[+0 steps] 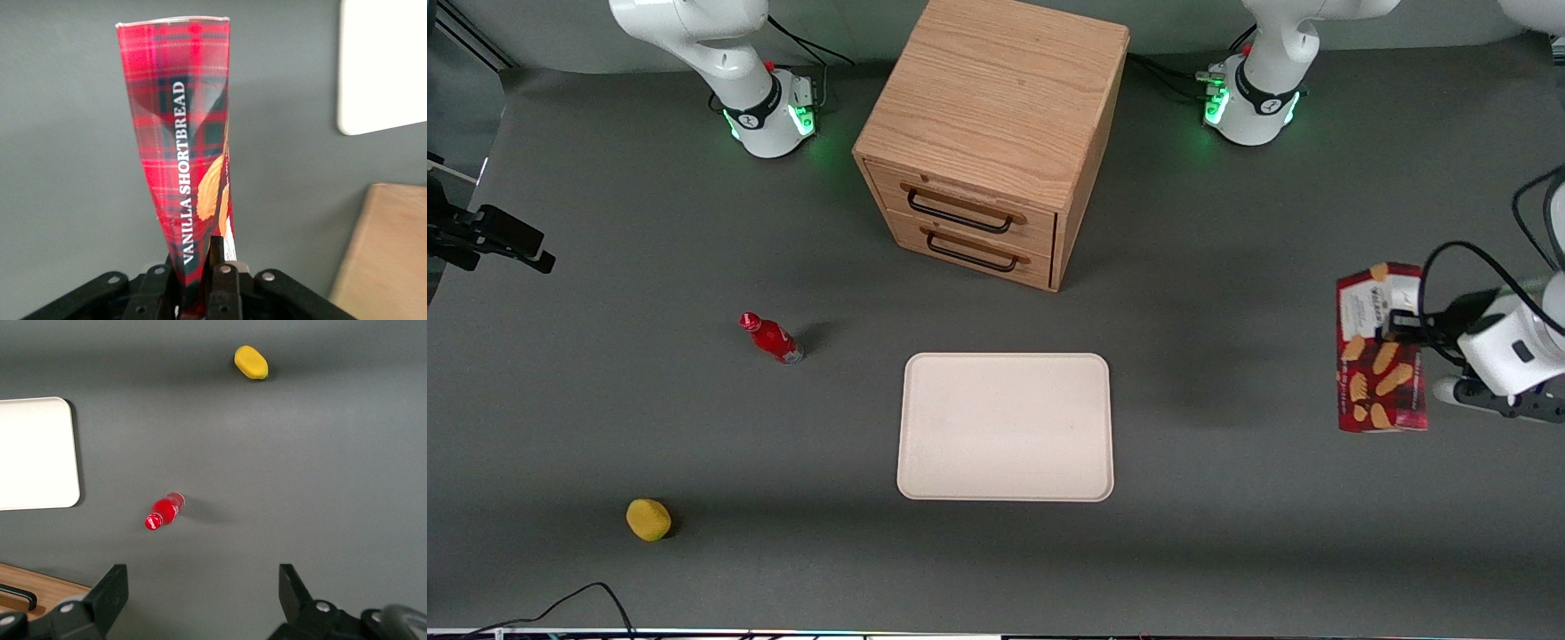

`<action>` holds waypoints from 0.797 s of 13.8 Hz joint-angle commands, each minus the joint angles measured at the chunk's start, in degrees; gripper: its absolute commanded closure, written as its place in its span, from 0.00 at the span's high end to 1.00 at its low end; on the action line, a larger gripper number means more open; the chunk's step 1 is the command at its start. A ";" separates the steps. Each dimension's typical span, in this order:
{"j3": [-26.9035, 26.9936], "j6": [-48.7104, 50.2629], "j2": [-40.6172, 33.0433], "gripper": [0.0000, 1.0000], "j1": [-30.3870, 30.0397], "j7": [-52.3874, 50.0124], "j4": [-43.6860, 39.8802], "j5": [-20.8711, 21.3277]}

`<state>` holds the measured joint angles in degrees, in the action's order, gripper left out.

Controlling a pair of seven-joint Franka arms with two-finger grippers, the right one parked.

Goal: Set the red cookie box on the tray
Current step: 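Carry the held box over to the cream tray's corner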

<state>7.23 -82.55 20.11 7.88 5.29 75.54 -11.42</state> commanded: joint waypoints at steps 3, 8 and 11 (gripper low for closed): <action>-18.26 -7.76 3.34 0.00 0.47 -27.92 -2.69 1.83; -28.85 -29.38 18.36 0.00 3.45 -42.11 -1.37 15.88; -28.94 -40.81 26.01 0.00 5.47 -46.23 -0.49 22.47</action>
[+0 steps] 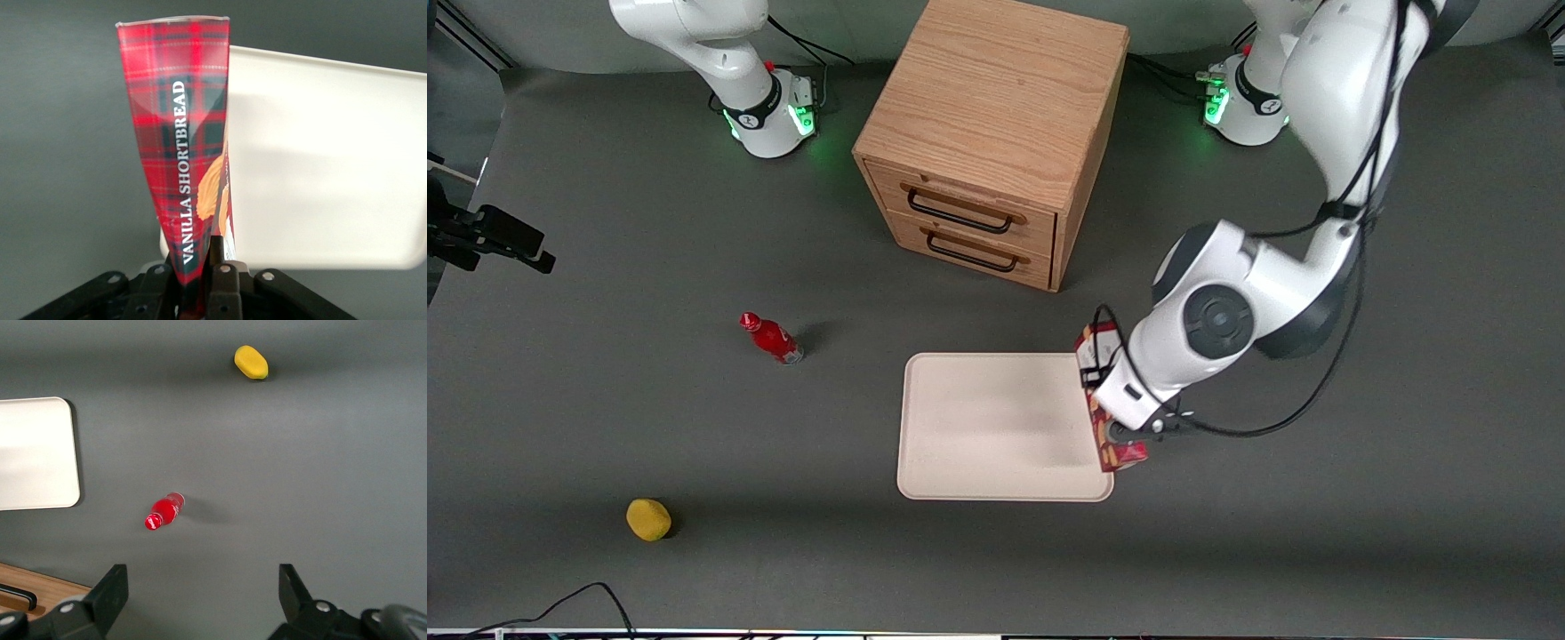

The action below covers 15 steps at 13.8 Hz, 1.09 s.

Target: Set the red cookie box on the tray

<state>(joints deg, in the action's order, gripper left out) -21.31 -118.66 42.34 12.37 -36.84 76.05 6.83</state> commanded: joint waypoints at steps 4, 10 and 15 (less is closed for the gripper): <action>-0.40 -5.70 4.59 0.00 1.07 -3.77 0.24 7.75; -1.71 3.75 0.83 1.00 -0.41 -4.03 1.39 8.29; 1.78 20.62 -14.89 1.00 -2.26 -1.68 1.21 -0.66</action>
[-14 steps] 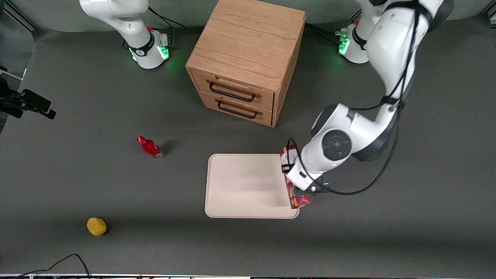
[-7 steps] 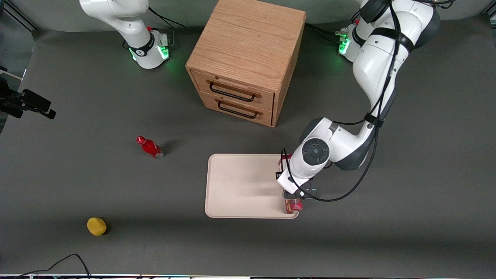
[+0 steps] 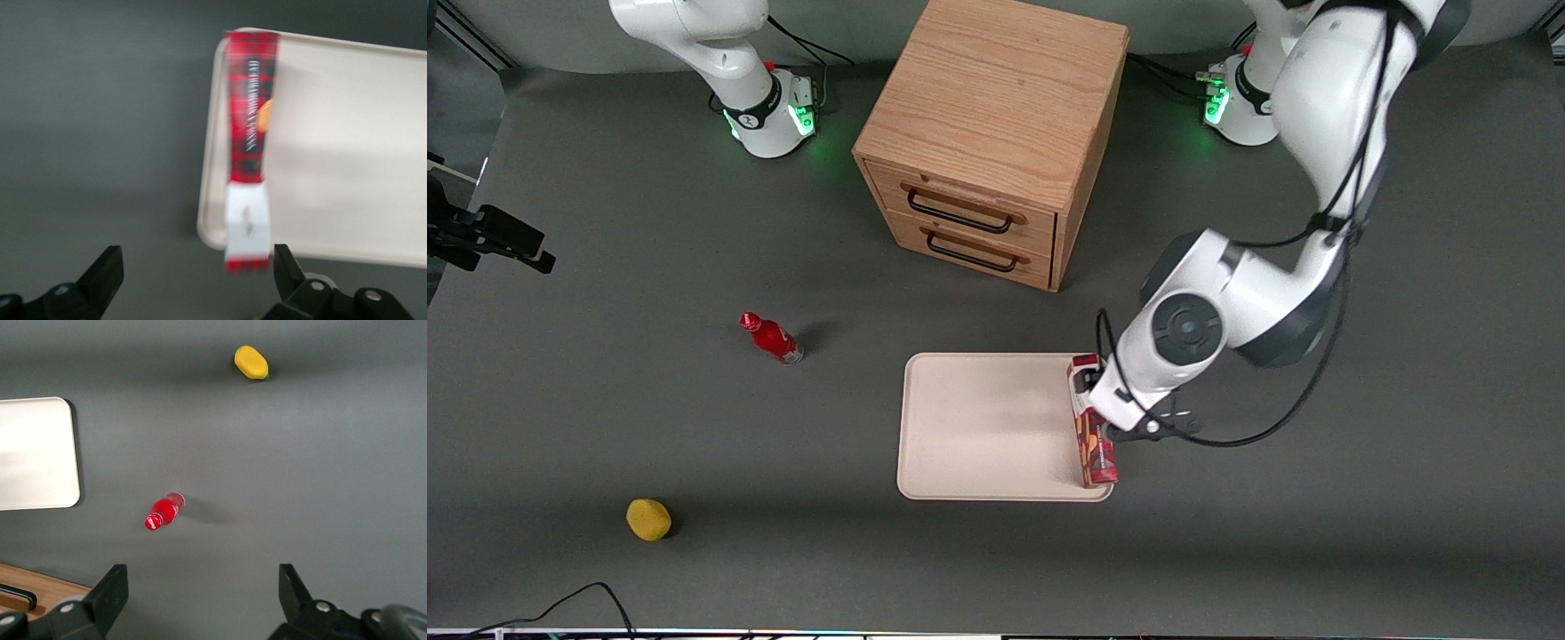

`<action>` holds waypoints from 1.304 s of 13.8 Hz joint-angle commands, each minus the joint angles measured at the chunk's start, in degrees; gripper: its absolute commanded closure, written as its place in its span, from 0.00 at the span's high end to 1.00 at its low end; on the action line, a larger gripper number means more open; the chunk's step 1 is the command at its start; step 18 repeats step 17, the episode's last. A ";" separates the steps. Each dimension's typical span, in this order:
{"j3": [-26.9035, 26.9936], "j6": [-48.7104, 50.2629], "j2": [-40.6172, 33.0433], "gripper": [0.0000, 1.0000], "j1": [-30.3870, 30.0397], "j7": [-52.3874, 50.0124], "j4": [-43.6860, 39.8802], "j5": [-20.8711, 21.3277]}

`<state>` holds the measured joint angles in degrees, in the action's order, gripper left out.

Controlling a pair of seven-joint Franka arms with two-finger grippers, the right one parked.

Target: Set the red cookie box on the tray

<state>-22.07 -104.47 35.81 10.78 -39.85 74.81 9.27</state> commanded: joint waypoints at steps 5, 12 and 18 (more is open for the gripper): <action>18.26 25.34 -24.10 1.00 -0.76 23.63 2.89 -11.90; 33.23 25.37 -37.40 1.00 -0.76 42.58 16.42 -10.94; 33.32 26.95 -35.29 1.00 -0.32 42.93 11.15 -10.85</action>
